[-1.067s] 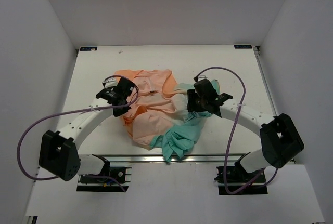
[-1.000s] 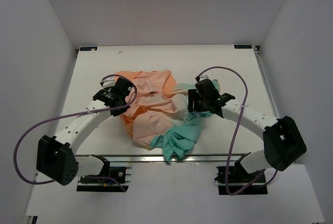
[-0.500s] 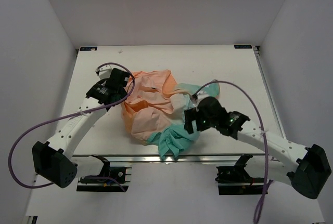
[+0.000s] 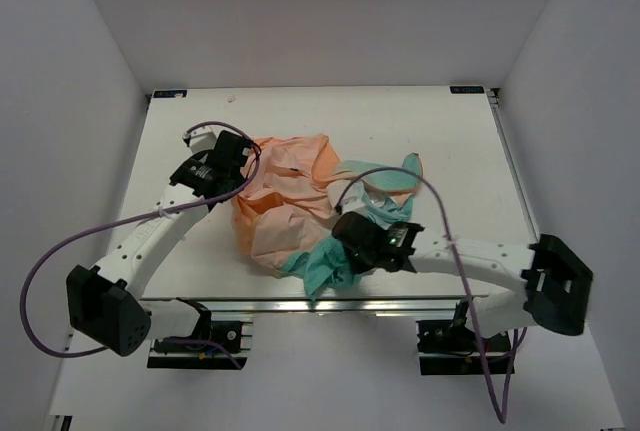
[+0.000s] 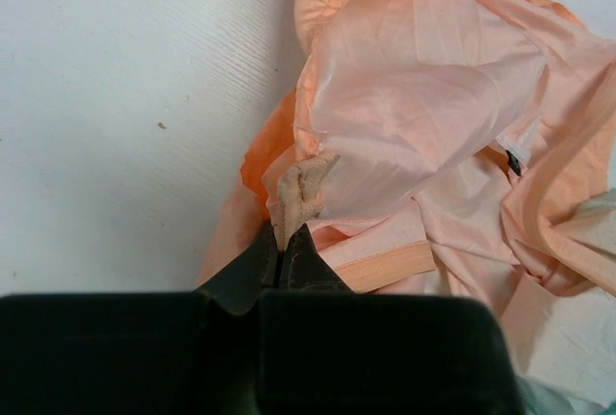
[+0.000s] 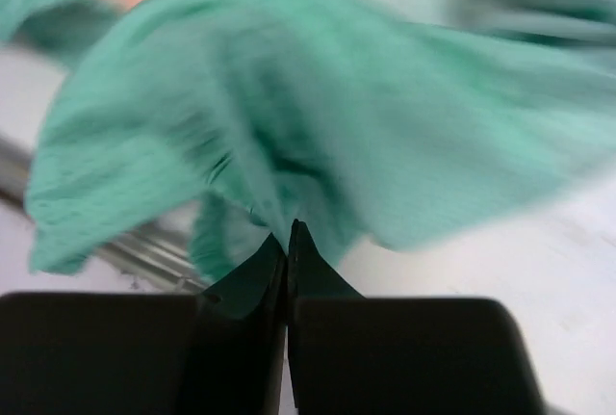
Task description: Zip up the jacket
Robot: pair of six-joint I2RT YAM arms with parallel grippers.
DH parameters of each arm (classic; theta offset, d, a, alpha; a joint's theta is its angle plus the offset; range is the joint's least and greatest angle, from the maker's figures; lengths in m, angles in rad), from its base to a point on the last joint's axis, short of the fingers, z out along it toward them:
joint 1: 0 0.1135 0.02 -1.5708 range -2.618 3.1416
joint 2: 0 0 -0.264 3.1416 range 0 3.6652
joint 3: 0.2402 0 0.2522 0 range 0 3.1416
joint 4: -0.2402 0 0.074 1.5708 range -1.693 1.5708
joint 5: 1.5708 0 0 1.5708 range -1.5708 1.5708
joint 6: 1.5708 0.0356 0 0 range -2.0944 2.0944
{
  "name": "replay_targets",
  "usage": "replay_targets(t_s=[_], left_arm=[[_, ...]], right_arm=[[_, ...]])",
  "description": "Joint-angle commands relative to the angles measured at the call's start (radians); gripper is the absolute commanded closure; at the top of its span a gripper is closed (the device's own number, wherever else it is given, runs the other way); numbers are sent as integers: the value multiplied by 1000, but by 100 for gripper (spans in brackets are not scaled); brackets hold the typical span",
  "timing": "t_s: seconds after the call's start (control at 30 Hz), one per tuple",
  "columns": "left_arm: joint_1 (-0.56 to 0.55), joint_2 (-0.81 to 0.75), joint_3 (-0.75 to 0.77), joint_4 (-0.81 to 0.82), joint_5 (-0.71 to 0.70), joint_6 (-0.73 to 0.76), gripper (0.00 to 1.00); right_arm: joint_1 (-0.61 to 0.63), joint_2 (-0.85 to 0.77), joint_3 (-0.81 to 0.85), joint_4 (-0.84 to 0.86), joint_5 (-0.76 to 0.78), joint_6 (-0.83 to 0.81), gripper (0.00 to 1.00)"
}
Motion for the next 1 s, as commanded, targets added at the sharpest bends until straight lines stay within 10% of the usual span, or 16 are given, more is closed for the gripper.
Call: replay_targets(t_s=[0.0, 0.27, 0.43, 0.77, 0.97], left_arm=[[-1, 34, 37, -24, -70, -42, 100], [8, 116, 71, -135, -147, -145, 100], [8, 126, 53, -150, -119, -151, 97], [8, 82, -24, -153, -72, -113, 85], [8, 42, -94, -168, -70, -131, 79]], right_arm=[[-112, -175, 24, -208, 184, 178, 100], [-760, -527, -114, -473, 264, 215, 100], [-1062, -484, -137, -372, 20, 10, 85], [-1016, -579, -48, -227, -221, -197, 14], [-717, -526, -50, -122, -165, -231, 11]])
